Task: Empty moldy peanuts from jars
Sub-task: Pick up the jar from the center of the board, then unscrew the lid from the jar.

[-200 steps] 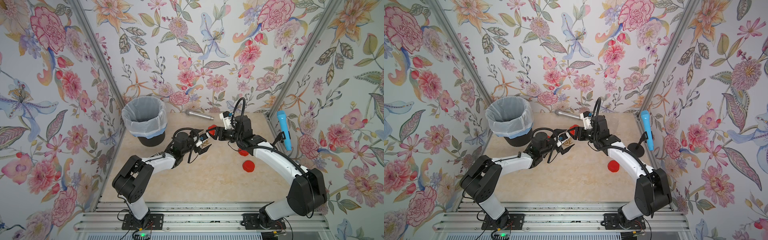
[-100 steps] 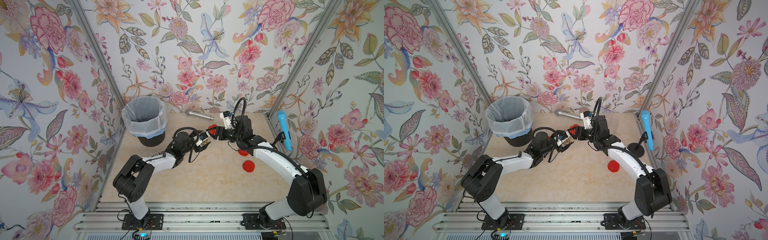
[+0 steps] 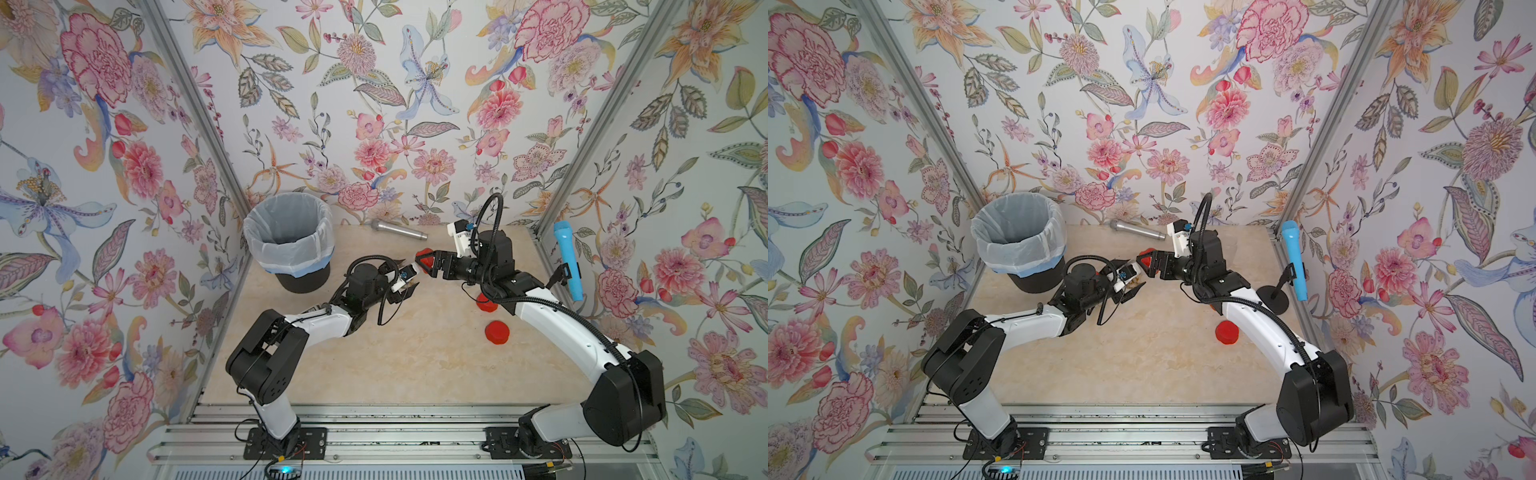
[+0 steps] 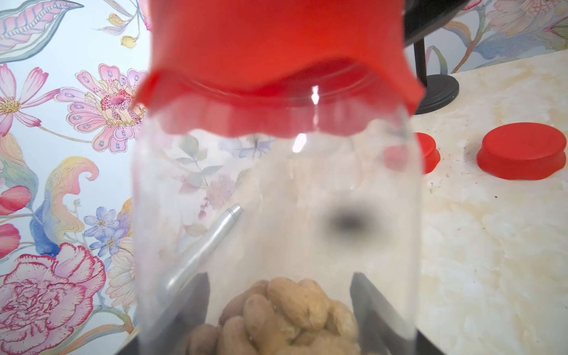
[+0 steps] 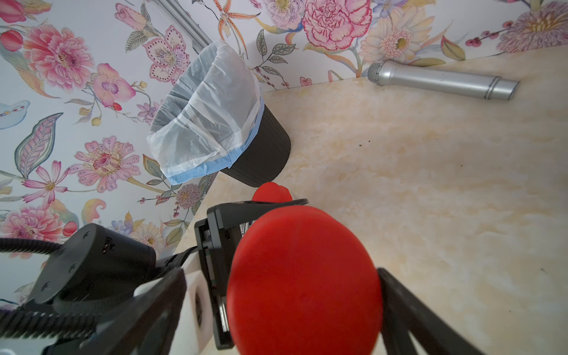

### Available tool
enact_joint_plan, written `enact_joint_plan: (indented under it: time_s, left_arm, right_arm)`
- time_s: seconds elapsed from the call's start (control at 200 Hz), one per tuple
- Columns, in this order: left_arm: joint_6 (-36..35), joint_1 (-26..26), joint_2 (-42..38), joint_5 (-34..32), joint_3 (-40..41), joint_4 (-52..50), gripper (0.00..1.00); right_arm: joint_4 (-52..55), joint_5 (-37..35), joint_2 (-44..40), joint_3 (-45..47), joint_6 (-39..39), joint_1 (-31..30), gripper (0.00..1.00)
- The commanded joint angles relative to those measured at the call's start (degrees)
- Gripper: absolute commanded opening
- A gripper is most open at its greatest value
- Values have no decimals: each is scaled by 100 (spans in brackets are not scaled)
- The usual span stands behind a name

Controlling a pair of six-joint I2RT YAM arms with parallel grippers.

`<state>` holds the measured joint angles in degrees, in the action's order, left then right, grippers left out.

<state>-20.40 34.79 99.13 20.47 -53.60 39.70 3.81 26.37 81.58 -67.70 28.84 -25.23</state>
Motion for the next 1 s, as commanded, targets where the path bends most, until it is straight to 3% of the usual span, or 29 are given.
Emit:
enact_joint_plan:
  time_s: [0.0, 0.095, 0.21, 0.28, 0.535, 0.686, 0.996]
  left_arm:
    - [-170, -51, -162, -278, 107, 242, 44]
    - [-278, -38, -299, -571, 239, 373, 43]
    - [-504, 16, -493, -1188, 474, 712, 43]
    - [-790, 101, -590, -1572, 561, 793, 43]
    - [-1602, 442, -661, -2523, 616, 1008, 44]
    - [-1955, 612, -600, -2794, 577, 903, 44]
    - [-1959, 652, -631, -2759, 525, 828, 44]
  right_arm:
    - [8, 13, -215, 170, 219, 109, 99]
    - [83, -32, -334, 250, 774, 358, 99]
    - [-52, 617, -389, 477, 2130, 966, 94]
    - [-125, 1144, -333, 451, 2483, 1172, 90]
    - [357, 1956, 239, -380, 2476, 1016, 87]
    - [521, 1885, 435, -718, 2356, 867, 87]
    - [941, 1519, 744, -1076, 1896, 447, 87]
